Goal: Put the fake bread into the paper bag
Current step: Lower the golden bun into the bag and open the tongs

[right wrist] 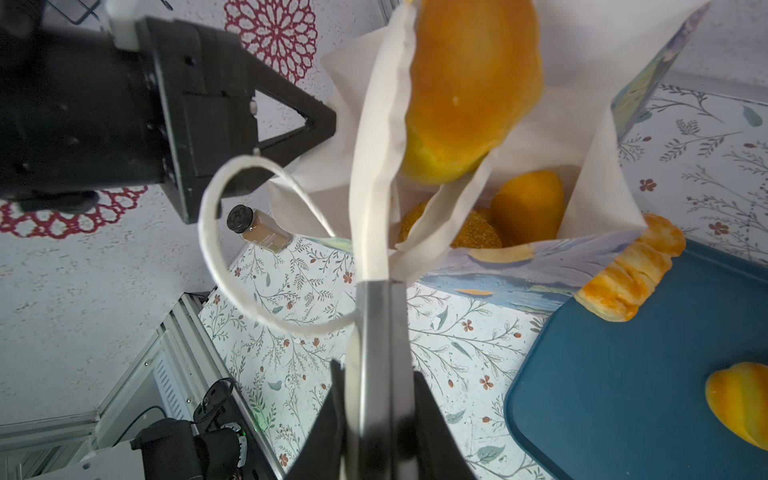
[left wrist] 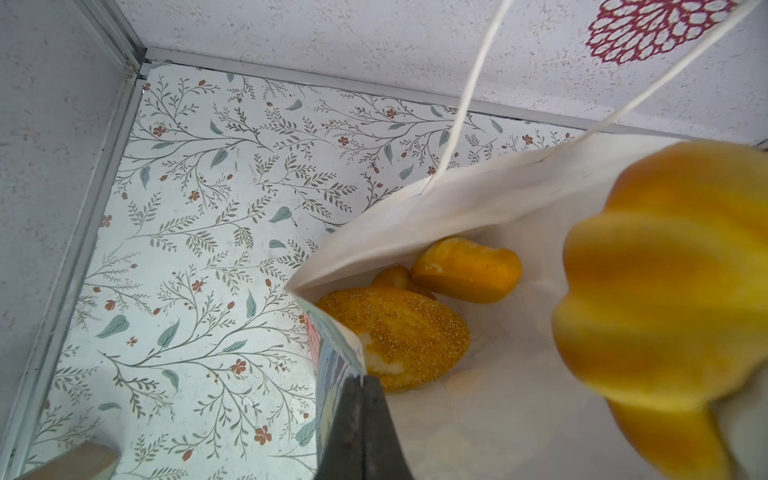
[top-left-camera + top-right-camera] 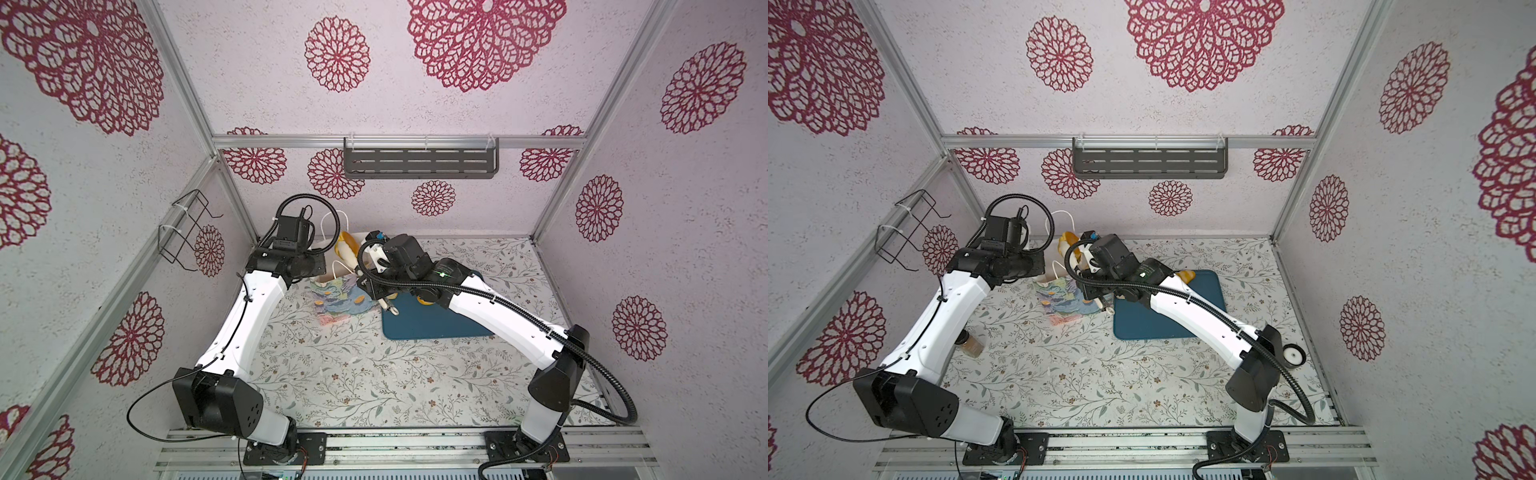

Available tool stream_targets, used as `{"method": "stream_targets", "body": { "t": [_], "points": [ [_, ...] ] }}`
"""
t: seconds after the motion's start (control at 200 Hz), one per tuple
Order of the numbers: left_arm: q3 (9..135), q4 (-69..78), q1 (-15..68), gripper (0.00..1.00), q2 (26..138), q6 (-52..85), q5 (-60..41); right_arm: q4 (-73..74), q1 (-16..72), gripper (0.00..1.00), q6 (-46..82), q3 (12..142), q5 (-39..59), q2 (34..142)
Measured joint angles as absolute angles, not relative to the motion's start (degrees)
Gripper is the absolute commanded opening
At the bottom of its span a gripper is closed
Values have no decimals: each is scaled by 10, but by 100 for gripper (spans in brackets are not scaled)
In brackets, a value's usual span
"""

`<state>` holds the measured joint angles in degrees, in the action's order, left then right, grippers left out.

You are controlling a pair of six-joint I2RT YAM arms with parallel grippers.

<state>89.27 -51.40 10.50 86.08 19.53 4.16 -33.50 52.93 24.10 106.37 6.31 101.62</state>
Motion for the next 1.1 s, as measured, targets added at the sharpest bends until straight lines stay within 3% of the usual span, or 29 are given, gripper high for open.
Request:
{"method": "stream_targets", "body": {
  "t": [0.38,0.515,1.101],
  "points": [
    [893,-515,105,0,861,195,40,-361,529,13,240,1090,64,1029],
    [893,-517,105,0,861,195,39,-368,529,23,240,1117,67,1042],
    [893,-517,105,0,861,195,46,-389,529,41,241,1128,47,1056]
  ]
}}
